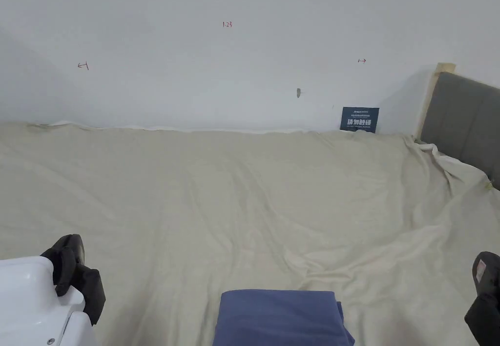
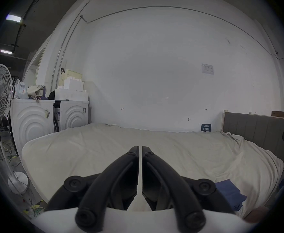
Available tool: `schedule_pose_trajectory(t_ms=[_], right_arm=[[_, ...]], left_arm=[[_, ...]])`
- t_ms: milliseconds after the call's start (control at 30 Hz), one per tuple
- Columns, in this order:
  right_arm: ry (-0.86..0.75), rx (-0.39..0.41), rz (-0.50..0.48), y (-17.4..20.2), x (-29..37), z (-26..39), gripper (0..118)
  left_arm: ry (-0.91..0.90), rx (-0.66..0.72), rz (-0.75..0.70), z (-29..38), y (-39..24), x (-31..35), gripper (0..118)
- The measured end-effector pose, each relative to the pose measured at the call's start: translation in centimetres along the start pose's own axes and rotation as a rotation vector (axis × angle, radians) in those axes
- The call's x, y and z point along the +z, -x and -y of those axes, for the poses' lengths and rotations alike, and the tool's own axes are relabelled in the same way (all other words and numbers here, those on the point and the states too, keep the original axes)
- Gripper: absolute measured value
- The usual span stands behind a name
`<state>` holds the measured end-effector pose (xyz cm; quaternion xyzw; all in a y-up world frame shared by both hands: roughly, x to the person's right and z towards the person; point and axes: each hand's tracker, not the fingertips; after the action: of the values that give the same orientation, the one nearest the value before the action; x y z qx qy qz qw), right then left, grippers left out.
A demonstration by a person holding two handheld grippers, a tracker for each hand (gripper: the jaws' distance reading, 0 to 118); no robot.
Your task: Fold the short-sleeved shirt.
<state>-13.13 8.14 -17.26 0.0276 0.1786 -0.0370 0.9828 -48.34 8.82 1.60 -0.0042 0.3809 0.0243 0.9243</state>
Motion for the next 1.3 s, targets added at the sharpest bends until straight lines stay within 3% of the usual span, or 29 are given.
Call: schedule_pose_trajectory(t_ms=[100,200,233,300,333,367,433,467,533,567,600,633,700,800,867,900,933,1000,1033,1300], right_arm=[[-0.021,0.013,-0.001,-0.2,-0.8,-1.1,0],[-0.038,0.133,-0.106,1.1,-3.5,-3.3,0],[0.009,0.178,-0.185,1.9,-4.9,-3.8,0],[0.275,0.301,-0.360,4.4,-8.8,-3.5,0],[0.443,0.316,-0.440,5.7,-10.9,-2.5,0],[0.649,0.275,-0.525,6.9,-13.1,-0.9,0],[0.946,0.087,-0.665,7.9,-16.6,3.5,0],[1.033,0.059,-0.635,8.4,-17.6,5.7,0],[1.056,0.234,-0.490,9.5,-18.6,8.5,0],[1.075,0.336,-0.442,9.9,-19.0,9.9,0],[1.107,0.390,-0.437,9.9,-19.4,11.0,0],[1.155,0.372,-0.459,9.9,-19.9,12.0,0],[1.150,0.261,-0.453,9.3,-20.5,12.2,0],[1.203,0.225,-0.455,9.0,-21.5,11.8,0],[1.196,0.229,-0.480,8.5,-21.4,11.8,0],[1.187,0.225,-0.492,8.2,-21.2,11.9,0],[1.175,0.216,-0.501,7.9,-21.1,12.0,0],[1.147,0.184,-0.507,7.5,-20.4,12.1,0],[1.136,0.171,-0.506,7.3,-20.2,12.2,0],[1.095,0.208,-0.524,7.5,-19.7,12.4,0]], left_arm=[[-0.008,0.000,0.029,-0.7,-0.1,0.1,4],[-0.021,-0.028,0.038,-1.2,-0.5,0.2,4],[-0.023,-0.040,0.042,-1.3,-0.5,0.2,4],[-0.013,-0.054,0.056,-1.2,-0.7,0.1,4],[0.002,-0.053,0.084,-1.1,-0.8,-0.2,4],[0.038,-0.043,0.141,-0.8,-0.7,-0.6,4],[0.103,-0.043,0.164,-0.2,-0.9,-1.2,4],[0.133,-0.051,0.149,0.1,-1.0,-1.5,4],[0.181,-0.061,0.157,0.8,-0.9,-1.9,4],[0.212,-0.064,0.163,1.1,-0.8,-2.2,4],[0.239,-0.064,0.172,1.3,-0.6,-2.6,4],[0.299,-0.055,0.223,1.7,-0.5,-3.5,4],[0.485,0.017,0.328,2.5,-0.2,-6.2,4],[0.849,0.313,0.546,5.5,0.2,-11.7,5],[1.030,0.555,0.706,8.3,0.3,-15.3,21],[1.078,0.627,0.735,9.4,0.1,-16.6,29],[1.128,0.615,0.735,10.1,-0.5,-17.7,29],[1.173,0.548,0.815,11.1,-1.8,-19.5,96],[1.197,0.538,0.856,11.5,-2.4,-20.2,110],[1.431,0.572,0.951,15.2,-6.5,-24.4,113]])
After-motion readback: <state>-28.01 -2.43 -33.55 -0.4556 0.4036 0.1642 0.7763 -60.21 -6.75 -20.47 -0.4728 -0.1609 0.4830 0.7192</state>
